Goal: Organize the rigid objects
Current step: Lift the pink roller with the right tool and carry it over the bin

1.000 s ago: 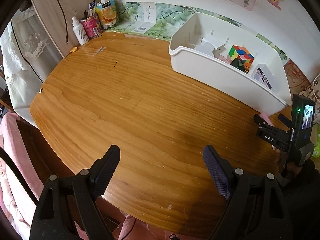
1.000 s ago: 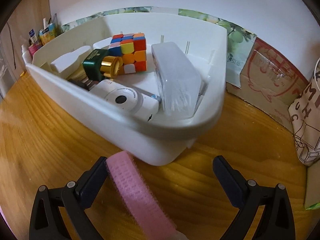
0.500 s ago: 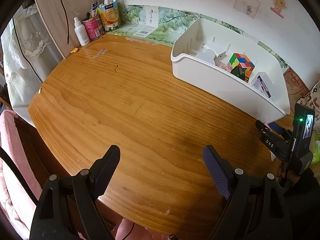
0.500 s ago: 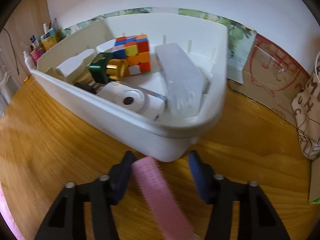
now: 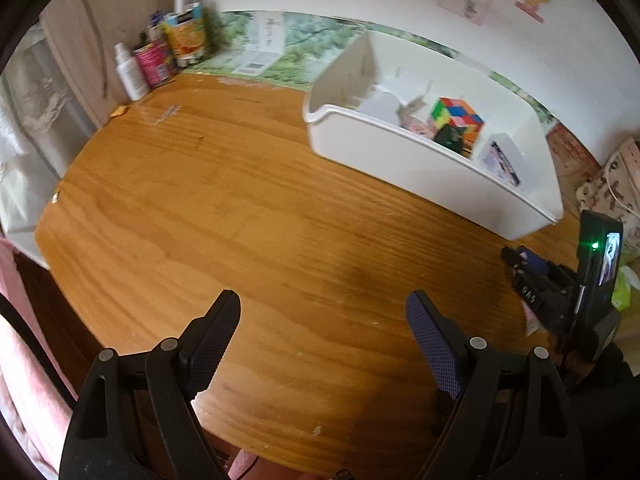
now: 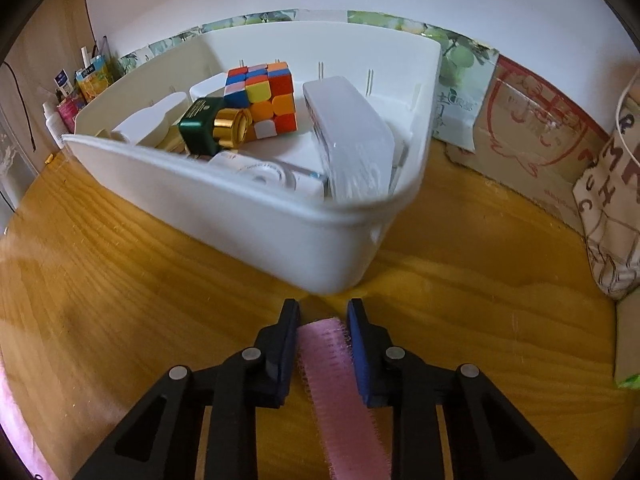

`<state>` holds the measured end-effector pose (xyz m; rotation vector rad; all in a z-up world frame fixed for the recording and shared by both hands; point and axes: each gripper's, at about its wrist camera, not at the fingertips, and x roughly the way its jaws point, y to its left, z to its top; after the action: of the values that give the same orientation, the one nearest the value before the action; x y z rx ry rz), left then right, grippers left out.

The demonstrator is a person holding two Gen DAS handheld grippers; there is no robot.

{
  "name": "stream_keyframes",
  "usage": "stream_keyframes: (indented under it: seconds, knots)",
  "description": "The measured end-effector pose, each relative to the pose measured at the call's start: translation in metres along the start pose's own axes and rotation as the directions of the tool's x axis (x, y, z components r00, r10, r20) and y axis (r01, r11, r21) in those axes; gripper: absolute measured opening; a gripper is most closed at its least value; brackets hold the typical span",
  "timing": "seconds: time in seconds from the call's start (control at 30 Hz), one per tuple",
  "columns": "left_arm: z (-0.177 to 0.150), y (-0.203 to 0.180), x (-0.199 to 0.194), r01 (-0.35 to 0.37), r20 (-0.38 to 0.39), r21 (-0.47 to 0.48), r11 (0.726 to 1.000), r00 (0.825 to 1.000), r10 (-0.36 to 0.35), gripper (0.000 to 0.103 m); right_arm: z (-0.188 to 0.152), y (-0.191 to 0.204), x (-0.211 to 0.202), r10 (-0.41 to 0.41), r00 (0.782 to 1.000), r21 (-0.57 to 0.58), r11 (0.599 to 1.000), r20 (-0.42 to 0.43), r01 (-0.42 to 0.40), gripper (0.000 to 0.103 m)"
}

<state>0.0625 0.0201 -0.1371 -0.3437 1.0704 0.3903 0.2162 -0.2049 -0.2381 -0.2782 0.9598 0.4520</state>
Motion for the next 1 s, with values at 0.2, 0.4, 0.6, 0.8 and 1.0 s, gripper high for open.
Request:
stream_keyframes:
  seconds: [0.2, 0.4, 0.6, 0.8, 1.0]
  knots:
    - [0.011, -0.014, 0.002, 0.087, 0.014, 0.072, 0.994, 0.996, -0.088, 0.087, -0.010, 0.022, -0.007, 0.005, 0.999, -0.004, 1.000, -0.043, -0.005, 0.024]
    - [0.031, -0.021, 0.002, 0.186, 0.029, 0.164, 0.969, 0.981, -0.193, 0.087, -0.025, 0.038, -0.024, -0.025, 0.998, 0.033, 0.999, -0.064, 0.027, 0.023]
    - [0.061, -0.010, -0.002, 0.291, 0.062, 0.236, 0.927, 0.948, -0.313, 0.087, -0.027, 0.058, -0.047, -0.103, 0.993, 0.120, 0.987, -0.051, 0.108, 0.023]
    - [0.082, 0.012, 0.006, 0.381, 0.039, 0.254, 0.889, 0.914, -0.403, 0.087, -0.009, 0.078, -0.067, -0.189, 0.982, 0.178, 0.966, -0.013, 0.188, 0.023]
    - [0.092, 0.033, 0.019, 0.430, -0.015, 0.277, 0.859, 0.896, -0.444, 0.087, 0.013, 0.097, -0.084, -0.263, 0.964, 0.228, 0.941, 0.032, 0.249, 0.023]
